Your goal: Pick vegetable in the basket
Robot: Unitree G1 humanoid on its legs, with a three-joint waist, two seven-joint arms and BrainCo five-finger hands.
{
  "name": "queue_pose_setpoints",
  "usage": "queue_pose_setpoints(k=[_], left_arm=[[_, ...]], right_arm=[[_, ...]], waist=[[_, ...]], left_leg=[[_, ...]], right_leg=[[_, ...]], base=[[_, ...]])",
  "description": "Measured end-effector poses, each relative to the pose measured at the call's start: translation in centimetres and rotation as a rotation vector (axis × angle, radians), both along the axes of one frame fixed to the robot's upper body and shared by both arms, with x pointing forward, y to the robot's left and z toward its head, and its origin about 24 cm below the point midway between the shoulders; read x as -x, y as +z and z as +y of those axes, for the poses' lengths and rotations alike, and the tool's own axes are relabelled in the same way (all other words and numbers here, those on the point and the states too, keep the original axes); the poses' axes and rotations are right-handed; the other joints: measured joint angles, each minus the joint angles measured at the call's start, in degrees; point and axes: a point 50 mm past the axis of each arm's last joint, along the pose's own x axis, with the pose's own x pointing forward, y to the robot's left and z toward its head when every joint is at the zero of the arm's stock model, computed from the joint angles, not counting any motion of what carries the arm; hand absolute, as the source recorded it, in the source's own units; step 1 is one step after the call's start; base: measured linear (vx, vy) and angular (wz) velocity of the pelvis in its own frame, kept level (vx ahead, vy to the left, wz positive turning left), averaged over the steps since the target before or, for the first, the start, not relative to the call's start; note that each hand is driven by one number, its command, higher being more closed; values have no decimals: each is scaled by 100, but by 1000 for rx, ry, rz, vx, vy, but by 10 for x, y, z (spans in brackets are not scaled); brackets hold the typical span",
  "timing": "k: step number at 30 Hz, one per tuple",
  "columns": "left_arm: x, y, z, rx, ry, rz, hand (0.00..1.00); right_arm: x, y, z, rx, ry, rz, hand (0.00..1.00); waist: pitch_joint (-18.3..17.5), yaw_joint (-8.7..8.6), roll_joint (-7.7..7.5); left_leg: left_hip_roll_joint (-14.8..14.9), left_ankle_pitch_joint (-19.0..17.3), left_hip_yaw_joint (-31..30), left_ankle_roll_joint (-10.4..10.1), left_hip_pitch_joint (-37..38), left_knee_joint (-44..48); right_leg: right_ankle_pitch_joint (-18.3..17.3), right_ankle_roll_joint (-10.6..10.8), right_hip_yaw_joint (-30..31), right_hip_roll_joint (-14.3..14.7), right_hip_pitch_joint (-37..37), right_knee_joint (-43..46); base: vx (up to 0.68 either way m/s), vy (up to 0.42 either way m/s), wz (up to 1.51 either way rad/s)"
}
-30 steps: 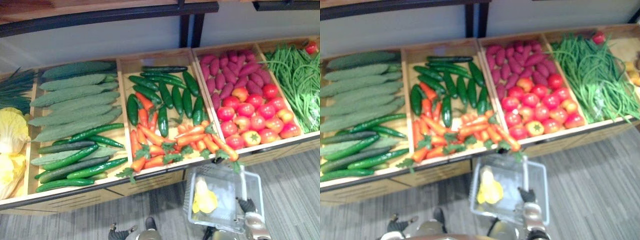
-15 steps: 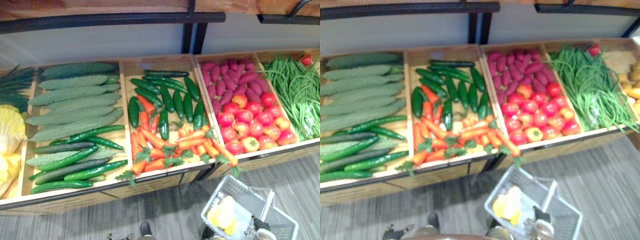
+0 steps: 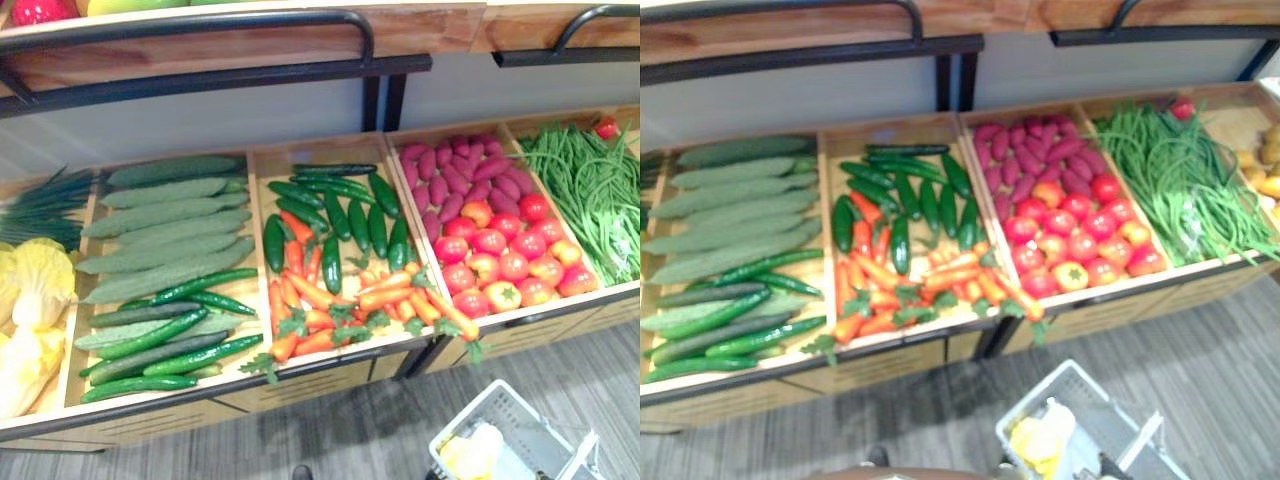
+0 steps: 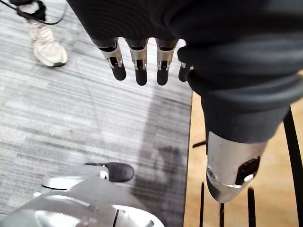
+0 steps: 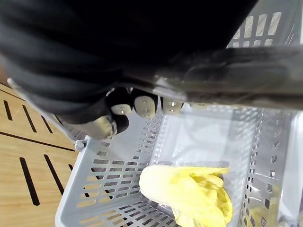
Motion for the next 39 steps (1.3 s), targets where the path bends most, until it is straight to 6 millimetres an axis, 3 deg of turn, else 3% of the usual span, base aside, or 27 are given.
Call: queue_pose_setpoints(k=[3,5,7,9,13,14,15,18,21,24,27,39], left_arm=[[14,7,13,-89,179,2,0],[22,18,33,-202,315,-13,0],[25,28,47,-288,379,-31,0],[14,45,67,-414,439,-84,0],[-35,102,99,-705,403,-285,0],[-56,130,104,-828,338,-369,0],[-71,157,105,-947,263,-435,0],[-105,204,93,-1148,92,-568,0],[-119,230,86,-1285,-63,-630,0],[-131,238,76,-1322,-201,-687,0],[-155,244,60,-1318,-464,-802,0],[-199,236,10,-1116,-1314,-900,0]], right_arm=[[15,-2,2,-8,-28,33,100],[23,-4,3,-9,-52,50,100],[24,-4,5,-10,-58,49,100],[27,-5,8,-9,-56,53,100],[33,-6,18,5,-12,61,100],[34,-7,21,9,7,62,100],[31,-6,23,15,37,57,100],[20,-4,23,36,92,30,100],[13,-3,23,41,128,19,100],[13,-2,19,49,149,27,100],[14,-1,10,56,173,46,100],[-1,7,-11,106,204,22,100]], waist=[[-118,13,-31],[-221,28,-26],[-248,43,-50],[-286,108,-28],[-292,312,-100],[-283,338,-126],[-275,345,-131],[-268,316,-109],[-272,311,-89],[-295,310,-57],[-316,237,8],[-306,-175,282]], left_leg=[[23,-1,-87,-1,2,-8],[37,1,-166,0,10,-8],[43,4,-217,1,22,-7],[56,5,-320,2,-15,25],[101,0,-464,-4,-27,54],[124,0,-485,-4,-28,76],[129,-21,-495,-5,-31,137],[139,-150,-435,0,-69,265],[223,-240,-255,-26,-106,425],[249,-261,-113,-40,-109,437],[287,-200,13,-84,-90,425],[349,-226,817,-132,226,333]], right_leg=[[-5,7,-172,29,145,-62],[-32,24,-298,40,239,-72],[-45,31,-352,41,297,-70],[-51,23,-462,37,334,-35],[-120,24,-600,37,419,66],[-123,21,-651,37,459,72],[-123,21,-671,23,490,89],[-128,14,-640,-28,468,155],[-128,13,-454,18,363,167],[-142,-13,-286,71,257,163],[-138,-16,-131,125,158,155],[-106,-43,691,243,-175,157]], base=[[5,-28,24],[24,-23,23],[14,-16,19],[-1,-15,23],[-13,-18,20],[-16,-18,16],[-17,-15,10],[-21,12,-4],[-15,-8,-26],[0,-15,-29],[30,-13,-19],[15,-10,-33]])
